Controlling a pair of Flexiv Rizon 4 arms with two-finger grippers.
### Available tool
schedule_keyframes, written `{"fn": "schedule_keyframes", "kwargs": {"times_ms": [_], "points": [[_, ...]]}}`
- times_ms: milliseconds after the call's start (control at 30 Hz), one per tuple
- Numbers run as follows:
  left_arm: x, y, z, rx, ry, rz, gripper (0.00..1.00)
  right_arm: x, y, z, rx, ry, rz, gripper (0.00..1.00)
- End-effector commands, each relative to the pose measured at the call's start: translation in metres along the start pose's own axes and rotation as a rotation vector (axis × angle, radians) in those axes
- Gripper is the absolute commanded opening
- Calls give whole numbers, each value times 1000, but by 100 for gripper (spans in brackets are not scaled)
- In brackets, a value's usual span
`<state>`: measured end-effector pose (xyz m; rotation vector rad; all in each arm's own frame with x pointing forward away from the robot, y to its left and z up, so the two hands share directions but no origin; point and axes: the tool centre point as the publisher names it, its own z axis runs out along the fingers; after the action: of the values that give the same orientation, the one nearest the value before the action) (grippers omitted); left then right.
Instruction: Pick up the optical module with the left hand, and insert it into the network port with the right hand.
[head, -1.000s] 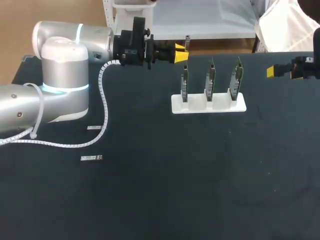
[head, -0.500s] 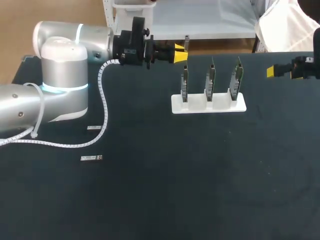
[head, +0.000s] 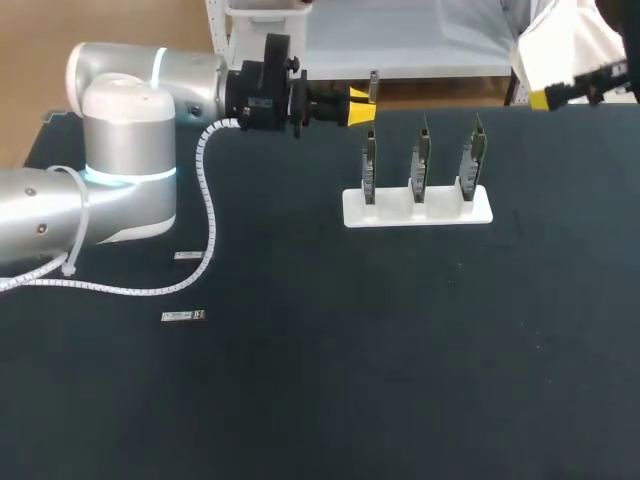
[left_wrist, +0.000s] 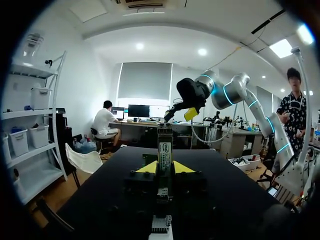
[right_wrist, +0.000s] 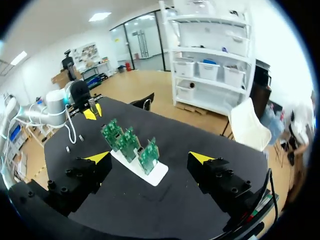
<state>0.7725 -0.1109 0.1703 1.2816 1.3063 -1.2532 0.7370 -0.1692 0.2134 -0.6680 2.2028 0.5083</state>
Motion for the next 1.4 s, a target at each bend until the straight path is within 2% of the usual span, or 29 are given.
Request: {"fn": "schedule_keyframes", "kwargs": {"times_ms": [33, 67, 167, 233, 300, 800, 933, 1167, 1400], "points": [[0, 2, 0, 4, 0, 0, 0, -17, 3, 25, -411, 1, -211, 100], [0, 2, 0, 4, 0, 0, 0, -19, 6, 28, -451, 24, -233, 100], [0, 2, 0, 4, 0, 0, 0, -25, 15, 39, -501, 50, -275, 100], [0, 2, 0, 4, 0, 0, 0, -29, 20, 46, -496, 49, -277, 100], [0, 2, 0, 4, 0, 0, 0, -31, 23, 50, -452, 47, -244, 100], [0, 2, 0, 4, 0, 0, 0, -31, 23, 50, -452, 47, -244, 100], [0, 2, 0, 4, 0, 0, 0, -33, 45, 58, -521, 65, -392, 100], [0, 2, 0, 4, 0, 0, 0, -51, 57, 60, -655, 32, -601, 100], [0, 2, 0, 4, 0, 0, 0, -67, 65, 77, -727, 40, -665, 100]]}}
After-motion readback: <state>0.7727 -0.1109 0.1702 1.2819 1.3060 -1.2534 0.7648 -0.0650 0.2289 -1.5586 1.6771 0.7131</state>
